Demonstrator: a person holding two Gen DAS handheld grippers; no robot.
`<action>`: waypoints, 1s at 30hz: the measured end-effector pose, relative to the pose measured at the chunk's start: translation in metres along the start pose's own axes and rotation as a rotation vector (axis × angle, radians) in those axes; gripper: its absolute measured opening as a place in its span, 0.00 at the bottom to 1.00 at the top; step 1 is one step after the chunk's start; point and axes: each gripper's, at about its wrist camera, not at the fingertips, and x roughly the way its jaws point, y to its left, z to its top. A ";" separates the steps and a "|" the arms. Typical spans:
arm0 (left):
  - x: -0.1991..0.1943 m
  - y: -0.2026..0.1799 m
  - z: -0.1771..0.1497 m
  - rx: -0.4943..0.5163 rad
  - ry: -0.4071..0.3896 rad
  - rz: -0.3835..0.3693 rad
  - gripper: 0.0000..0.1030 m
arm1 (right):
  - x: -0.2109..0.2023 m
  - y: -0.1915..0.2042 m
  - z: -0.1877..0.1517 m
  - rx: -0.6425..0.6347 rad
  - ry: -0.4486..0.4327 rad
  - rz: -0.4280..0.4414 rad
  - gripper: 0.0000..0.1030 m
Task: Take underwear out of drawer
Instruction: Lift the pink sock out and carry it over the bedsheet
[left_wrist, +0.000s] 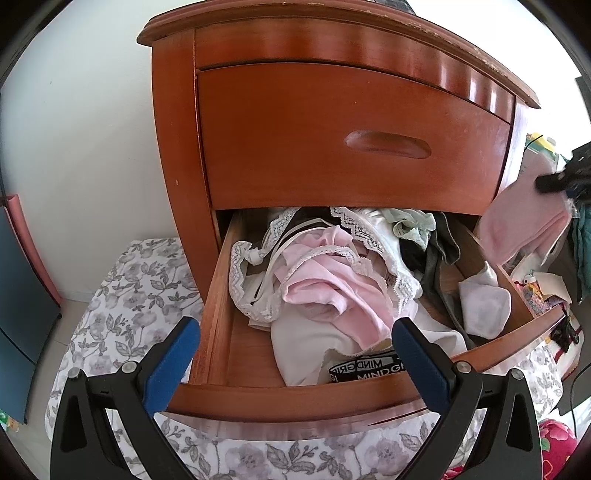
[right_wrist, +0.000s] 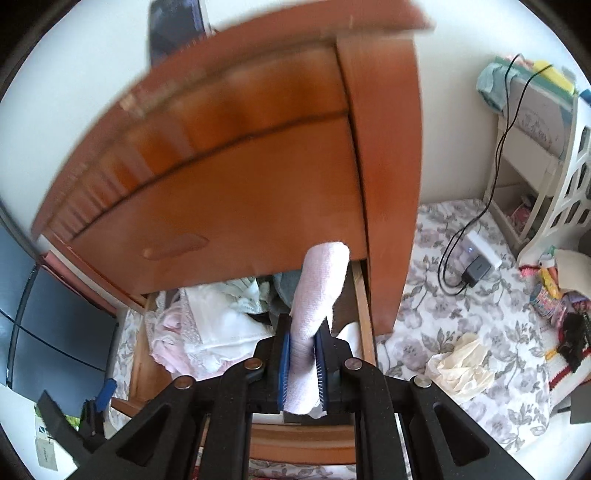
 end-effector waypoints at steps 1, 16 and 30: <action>-0.001 0.001 0.000 -0.004 -0.003 -0.002 1.00 | -0.008 -0.002 0.002 0.000 -0.018 -0.005 0.12; -0.002 0.000 0.001 -0.006 -0.011 -0.008 1.00 | -0.063 -0.094 0.005 0.147 -0.120 -0.258 0.13; 0.001 -0.004 0.001 0.008 -0.007 0.004 1.00 | 0.031 -0.197 -0.064 0.364 0.164 -0.371 0.13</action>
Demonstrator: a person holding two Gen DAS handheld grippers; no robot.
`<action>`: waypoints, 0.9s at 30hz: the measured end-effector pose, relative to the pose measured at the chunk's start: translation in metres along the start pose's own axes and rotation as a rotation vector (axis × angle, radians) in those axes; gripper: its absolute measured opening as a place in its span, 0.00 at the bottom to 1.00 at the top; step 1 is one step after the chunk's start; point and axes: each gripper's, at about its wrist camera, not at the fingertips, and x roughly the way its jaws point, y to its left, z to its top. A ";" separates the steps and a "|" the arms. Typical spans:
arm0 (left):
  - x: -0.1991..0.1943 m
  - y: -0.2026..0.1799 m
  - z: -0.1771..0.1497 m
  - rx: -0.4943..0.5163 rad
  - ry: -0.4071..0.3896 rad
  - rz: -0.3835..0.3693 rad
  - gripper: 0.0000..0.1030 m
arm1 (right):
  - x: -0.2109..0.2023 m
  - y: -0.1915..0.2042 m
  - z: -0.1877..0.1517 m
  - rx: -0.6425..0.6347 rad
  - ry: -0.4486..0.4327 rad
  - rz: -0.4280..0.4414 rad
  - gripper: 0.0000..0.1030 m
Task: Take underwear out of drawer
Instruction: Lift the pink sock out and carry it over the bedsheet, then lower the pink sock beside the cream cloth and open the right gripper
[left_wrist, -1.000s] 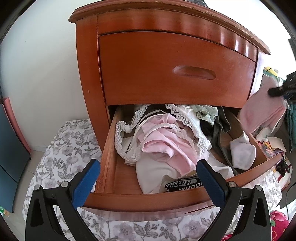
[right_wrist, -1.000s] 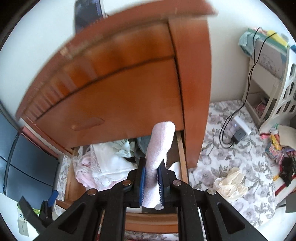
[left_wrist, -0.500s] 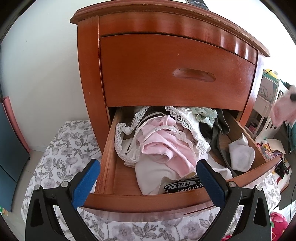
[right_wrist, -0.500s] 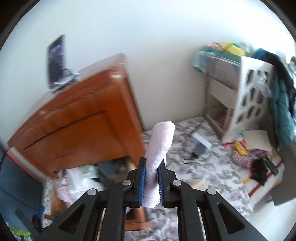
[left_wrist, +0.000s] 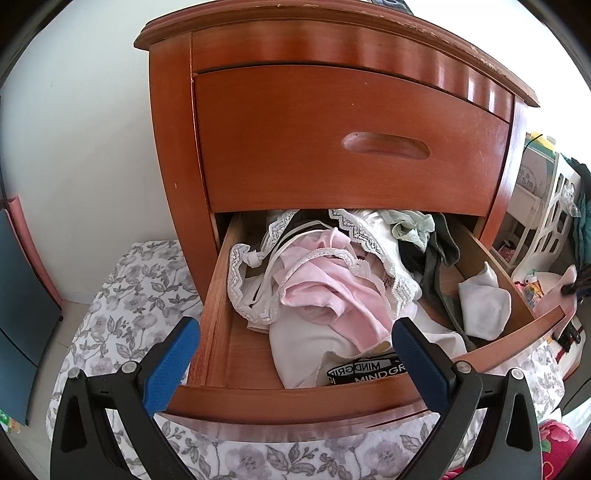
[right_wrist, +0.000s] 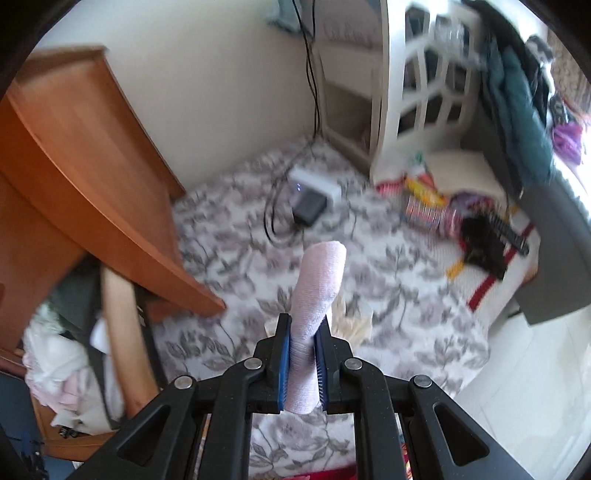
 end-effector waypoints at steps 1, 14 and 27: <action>0.000 0.000 0.000 0.002 0.001 0.003 1.00 | 0.007 0.000 -0.003 0.003 0.013 -0.002 0.13; 0.001 -0.003 0.000 0.020 0.005 0.013 1.00 | 0.070 0.022 -0.013 -0.052 0.114 -0.016 0.13; 0.001 -0.001 0.000 0.014 0.006 0.009 1.00 | 0.071 0.022 -0.013 -0.073 0.106 -0.114 0.62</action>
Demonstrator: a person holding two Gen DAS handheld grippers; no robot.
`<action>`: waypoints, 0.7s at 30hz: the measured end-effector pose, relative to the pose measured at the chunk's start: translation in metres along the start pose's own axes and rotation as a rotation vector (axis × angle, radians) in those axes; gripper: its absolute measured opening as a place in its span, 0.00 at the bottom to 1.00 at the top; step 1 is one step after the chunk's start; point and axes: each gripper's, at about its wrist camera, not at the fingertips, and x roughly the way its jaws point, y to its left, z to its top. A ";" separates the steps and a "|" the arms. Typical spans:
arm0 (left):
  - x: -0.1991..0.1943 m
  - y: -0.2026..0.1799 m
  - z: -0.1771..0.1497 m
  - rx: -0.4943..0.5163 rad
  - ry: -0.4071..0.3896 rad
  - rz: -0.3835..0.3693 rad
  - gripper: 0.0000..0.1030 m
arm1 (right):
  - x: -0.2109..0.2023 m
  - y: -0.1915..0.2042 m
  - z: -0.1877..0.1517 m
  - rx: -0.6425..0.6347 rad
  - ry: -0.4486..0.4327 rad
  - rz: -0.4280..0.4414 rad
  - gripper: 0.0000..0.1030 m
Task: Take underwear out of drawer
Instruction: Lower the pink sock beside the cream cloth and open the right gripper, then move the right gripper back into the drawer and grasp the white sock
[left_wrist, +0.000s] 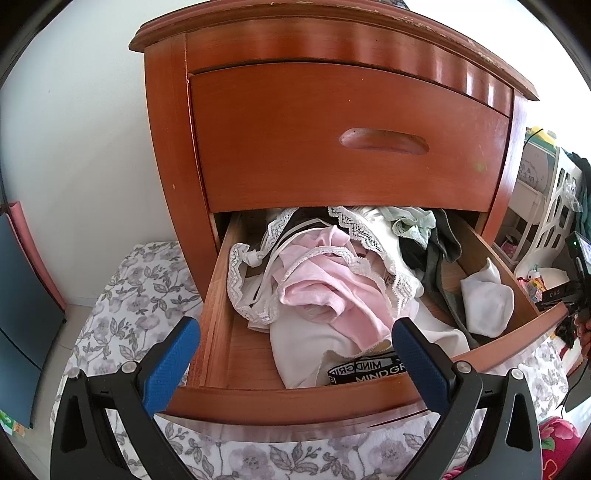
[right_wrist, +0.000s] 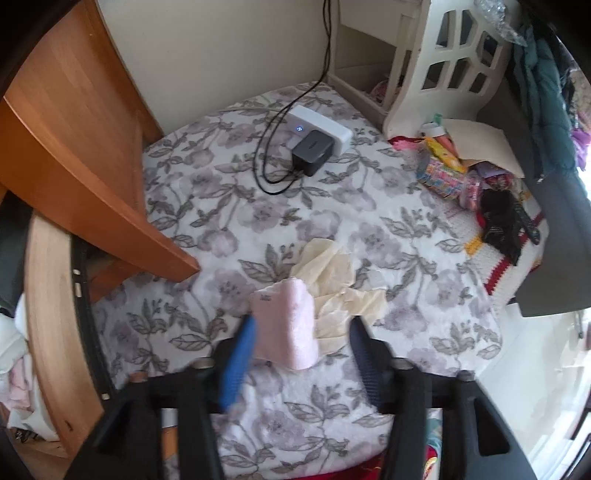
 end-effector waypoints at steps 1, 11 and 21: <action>0.000 0.000 0.000 -0.001 0.000 0.000 1.00 | 0.000 0.000 0.000 -0.003 -0.001 0.001 0.63; 0.000 0.000 0.000 -0.001 0.001 0.001 1.00 | -0.005 -0.004 0.001 0.016 -0.046 -0.010 1.00; 0.000 0.000 0.000 -0.001 -0.002 -0.002 1.00 | -0.027 -0.017 0.005 0.055 -0.134 -0.018 1.00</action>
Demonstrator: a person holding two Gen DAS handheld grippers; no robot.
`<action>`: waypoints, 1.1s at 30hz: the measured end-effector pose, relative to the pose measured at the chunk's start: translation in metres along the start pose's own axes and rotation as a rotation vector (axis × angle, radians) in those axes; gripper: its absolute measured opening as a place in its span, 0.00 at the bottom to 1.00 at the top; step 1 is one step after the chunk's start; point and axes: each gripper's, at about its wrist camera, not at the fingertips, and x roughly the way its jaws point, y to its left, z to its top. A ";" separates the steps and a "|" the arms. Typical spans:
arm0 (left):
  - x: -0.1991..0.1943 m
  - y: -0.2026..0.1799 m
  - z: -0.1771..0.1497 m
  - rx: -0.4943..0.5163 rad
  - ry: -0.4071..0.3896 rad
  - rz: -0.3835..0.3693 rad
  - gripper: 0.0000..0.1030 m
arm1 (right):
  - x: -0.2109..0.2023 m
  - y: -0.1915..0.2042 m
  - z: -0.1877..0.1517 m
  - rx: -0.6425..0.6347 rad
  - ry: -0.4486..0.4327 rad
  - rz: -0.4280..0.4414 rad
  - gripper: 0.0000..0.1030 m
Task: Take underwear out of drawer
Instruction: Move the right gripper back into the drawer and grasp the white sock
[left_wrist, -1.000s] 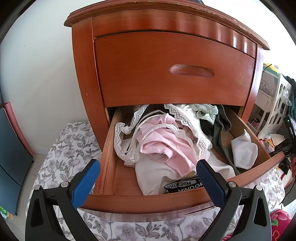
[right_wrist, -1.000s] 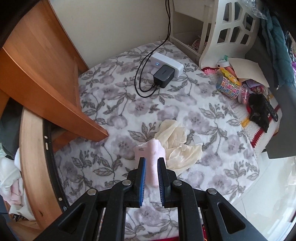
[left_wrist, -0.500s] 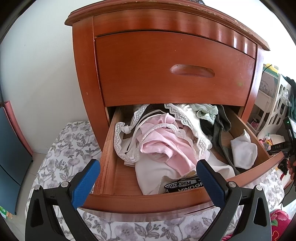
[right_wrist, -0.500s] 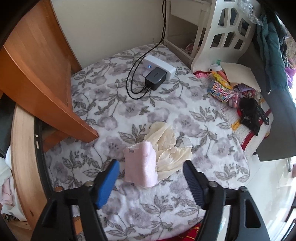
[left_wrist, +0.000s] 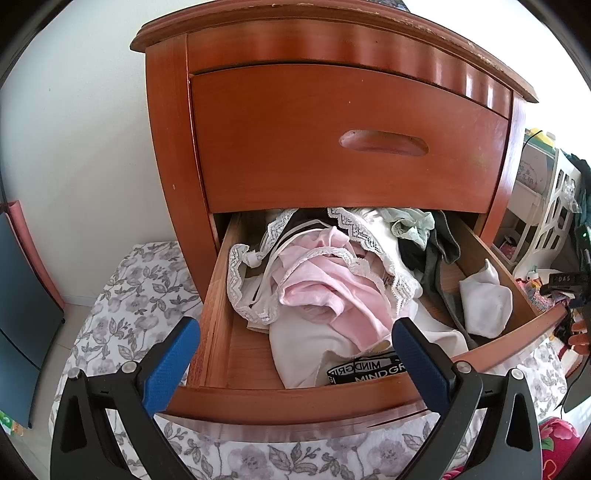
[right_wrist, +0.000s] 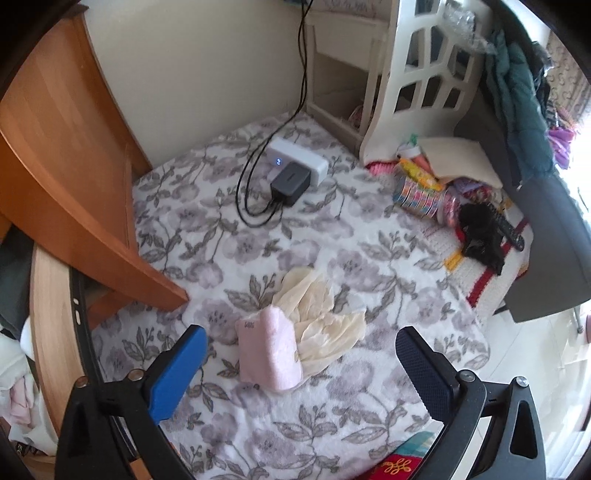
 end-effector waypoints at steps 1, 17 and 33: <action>0.000 0.000 0.000 -0.002 0.000 0.000 1.00 | -0.004 0.000 0.002 0.000 -0.014 0.000 1.00; -0.003 0.005 0.001 -0.031 -0.010 -0.016 1.00 | -0.137 0.100 0.008 -0.275 -0.254 0.289 1.00; -0.002 0.005 0.000 -0.033 -0.010 -0.016 1.00 | -0.101 0.192 -0.048 -0.526 0.078 0.457 1.00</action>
